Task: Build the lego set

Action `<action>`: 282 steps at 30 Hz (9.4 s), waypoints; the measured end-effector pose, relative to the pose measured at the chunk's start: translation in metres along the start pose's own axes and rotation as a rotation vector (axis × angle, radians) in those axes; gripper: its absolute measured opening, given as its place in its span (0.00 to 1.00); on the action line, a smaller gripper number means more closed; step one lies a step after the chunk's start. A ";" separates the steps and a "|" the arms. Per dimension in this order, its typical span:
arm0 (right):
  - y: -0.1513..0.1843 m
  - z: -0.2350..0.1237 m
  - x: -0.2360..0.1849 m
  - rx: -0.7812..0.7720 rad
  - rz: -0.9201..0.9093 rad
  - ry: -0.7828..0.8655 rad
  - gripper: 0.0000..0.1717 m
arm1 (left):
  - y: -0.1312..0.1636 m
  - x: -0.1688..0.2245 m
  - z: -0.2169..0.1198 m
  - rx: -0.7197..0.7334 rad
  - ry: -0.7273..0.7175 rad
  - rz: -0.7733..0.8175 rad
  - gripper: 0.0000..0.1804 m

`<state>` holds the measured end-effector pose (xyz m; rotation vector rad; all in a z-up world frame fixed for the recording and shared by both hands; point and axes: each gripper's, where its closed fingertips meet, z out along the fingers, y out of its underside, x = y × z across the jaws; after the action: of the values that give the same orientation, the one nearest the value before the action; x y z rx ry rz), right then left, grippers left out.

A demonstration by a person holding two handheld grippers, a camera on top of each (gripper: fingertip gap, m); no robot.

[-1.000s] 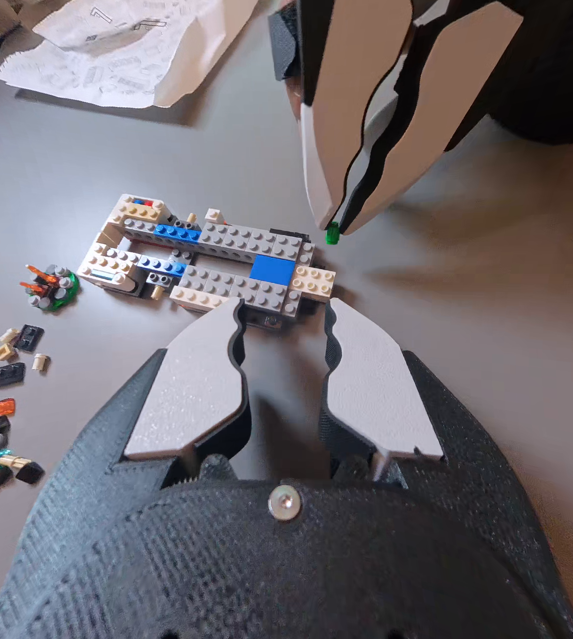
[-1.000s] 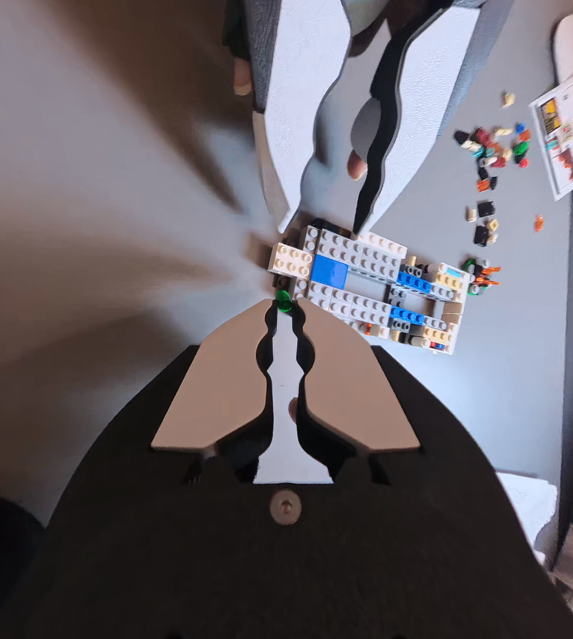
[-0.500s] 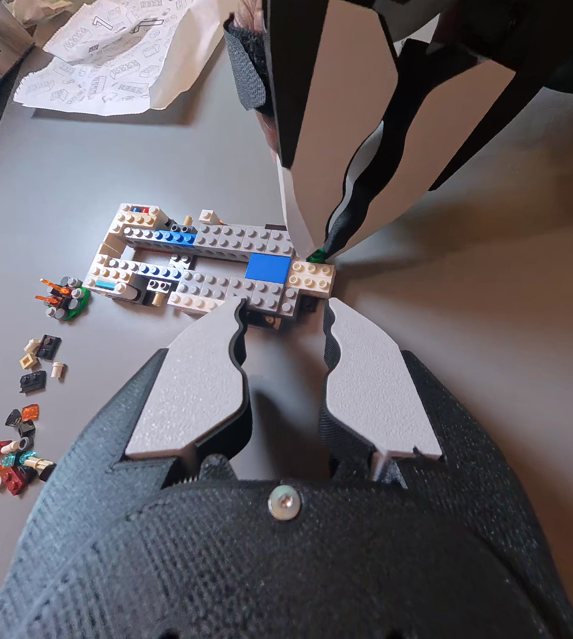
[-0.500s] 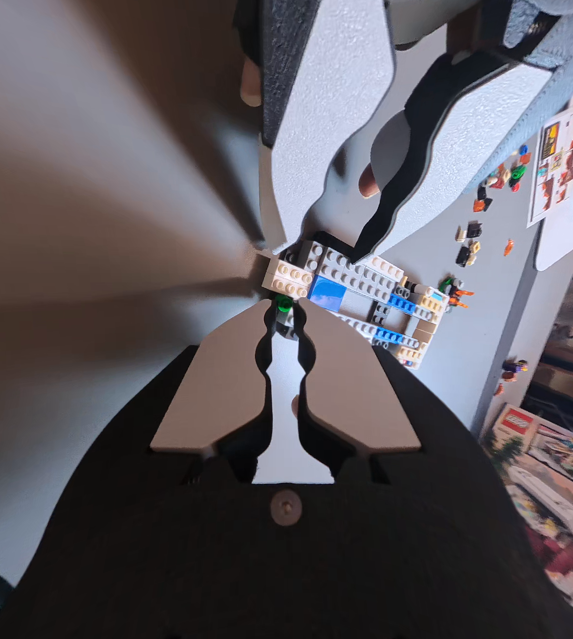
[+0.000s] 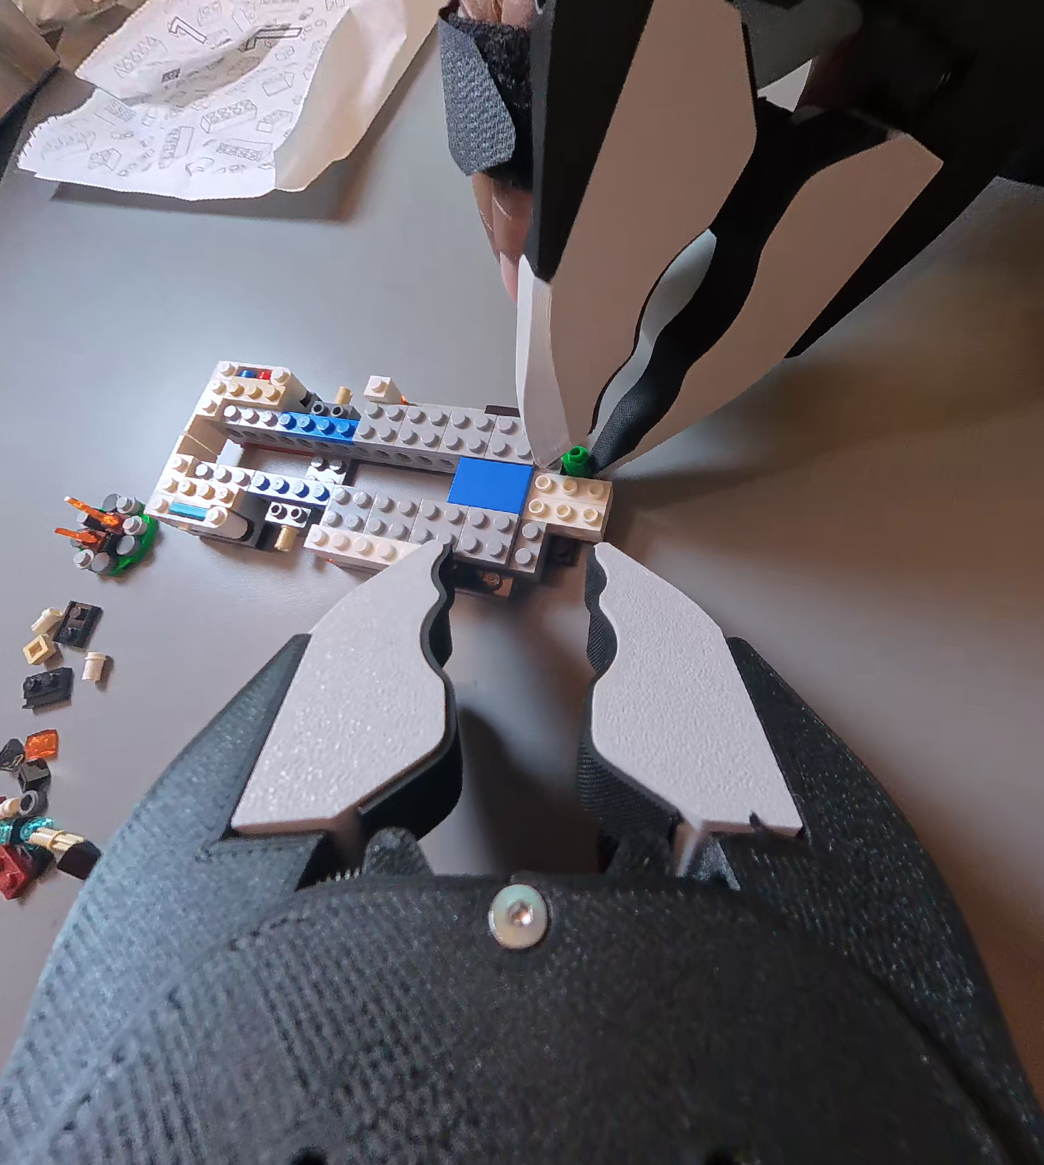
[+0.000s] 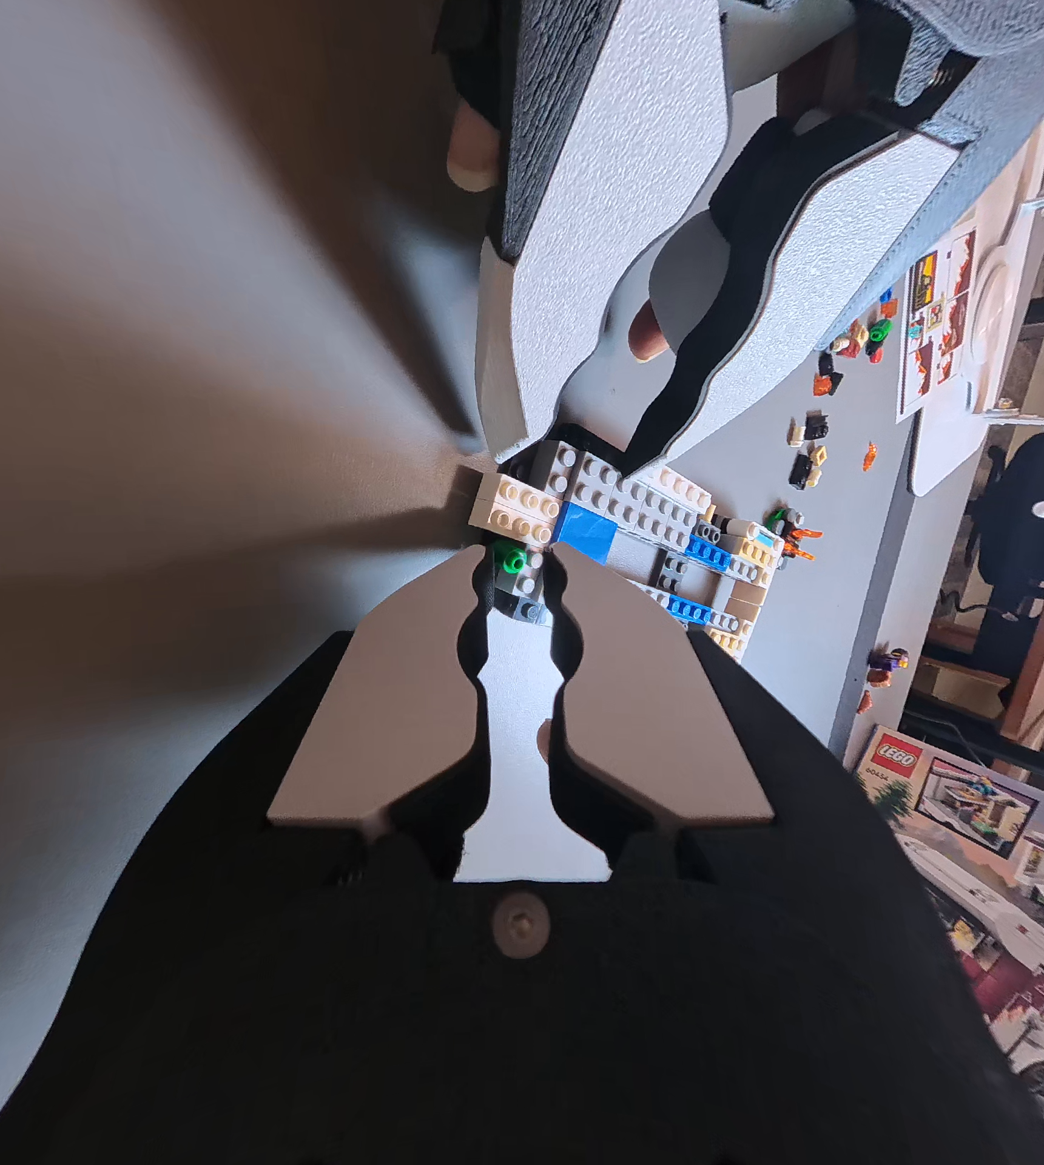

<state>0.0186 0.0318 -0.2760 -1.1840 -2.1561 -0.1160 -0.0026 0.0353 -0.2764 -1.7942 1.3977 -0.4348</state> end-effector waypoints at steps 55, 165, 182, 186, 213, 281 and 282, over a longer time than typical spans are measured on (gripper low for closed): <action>-0.001 -0.002 -0.006 0.078 0.100 -0.035 0.05 | 0.002 -0.001 -0.001 0.000 0.008 -0.034 0.19; 0.089 -0.083 0.080 0.696 1.015 0.352 0.10 | 0.097 -0.072 -0.433 0.187 -1.238 -0.475 0.00; 0.071 -0.080 0.085 0.662 0.958 0.332 0.01 | 0.077 -0.093 -0.315 0.122 -0.806 -0.399 0.08; 0.069 -0.079 0.086 0.676 0.961 0.340 0.01 | 0.062 -0.134 -0.213 -0.014 -0.611 -0.347 0.11; 0.056 -0.073 0.074 0.671 0.803 0.299 0.02 | 0.026 -0.166 -0.051 0.029 -0.116 -0.460 0.06; -0.068 -0.092 0.067 0.919 0.557 -0.073 0.04 | -0.103 -0.001 -0.099 0.534 0.024 -0.382 0.07; -0.068 -0.090 0.065 0.875 0.502 -0.028 0.04 | -0.101 0.001 -0.096 0.518 0.031 -0.389 0.07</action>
<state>-0.0125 0.0051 -0.1527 -1.1132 -1.5529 0.9593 -0.0032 0.0049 -0.1397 -1.6154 0.8414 -0.9383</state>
